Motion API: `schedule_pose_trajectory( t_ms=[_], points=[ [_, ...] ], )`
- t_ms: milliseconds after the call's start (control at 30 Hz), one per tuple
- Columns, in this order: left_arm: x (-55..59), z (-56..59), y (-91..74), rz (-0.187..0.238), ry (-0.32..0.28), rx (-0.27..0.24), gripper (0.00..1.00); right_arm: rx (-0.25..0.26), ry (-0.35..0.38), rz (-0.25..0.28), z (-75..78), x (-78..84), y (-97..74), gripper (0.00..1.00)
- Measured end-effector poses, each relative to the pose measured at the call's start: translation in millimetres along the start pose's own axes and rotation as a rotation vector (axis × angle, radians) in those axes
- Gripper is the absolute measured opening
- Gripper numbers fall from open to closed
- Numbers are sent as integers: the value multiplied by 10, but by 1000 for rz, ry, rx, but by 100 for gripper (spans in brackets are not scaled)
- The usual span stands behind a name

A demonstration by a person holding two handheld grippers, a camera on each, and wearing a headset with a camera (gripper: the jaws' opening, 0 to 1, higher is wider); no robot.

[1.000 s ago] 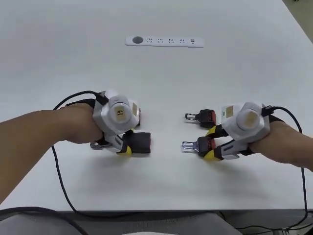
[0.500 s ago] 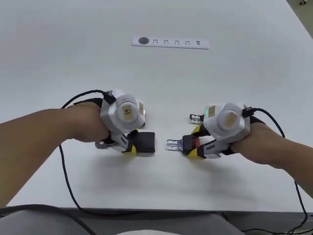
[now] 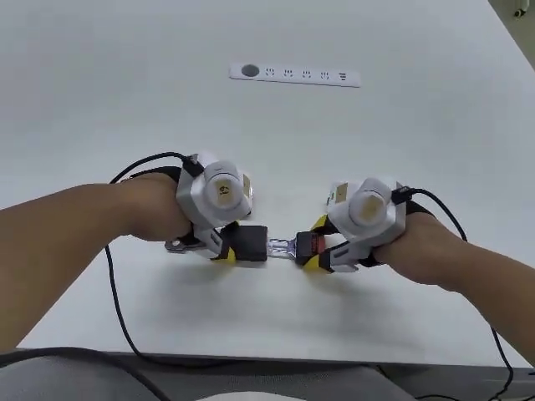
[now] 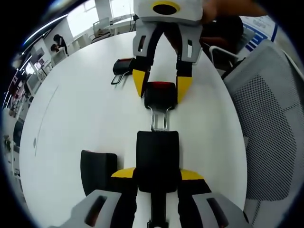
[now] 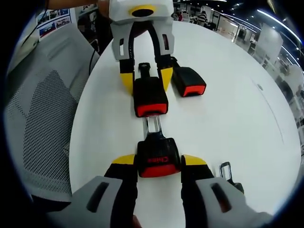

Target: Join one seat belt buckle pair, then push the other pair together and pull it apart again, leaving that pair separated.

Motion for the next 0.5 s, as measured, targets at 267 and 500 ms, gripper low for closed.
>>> schedule_pose_trajectory(
  t_ms=[267,500],
  points=[
    [1,-15,7,-9,2,0,33,4,-21,10,0,-70,43,33],
    [17,-21,7,-11,8,-1,33,0,-17,29,2,-115,104,33]
  ],
)
Point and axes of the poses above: the centre of the closed fingertips' face, and the gripper's own axes: y roughly forward along the fingers, z roughly to its right, x roughly out of its underside, the point moved 8 cm from there along -y, roughly backward along the fingers, and after that the axes turned 7 degrees about x, right-handed, at the moved point
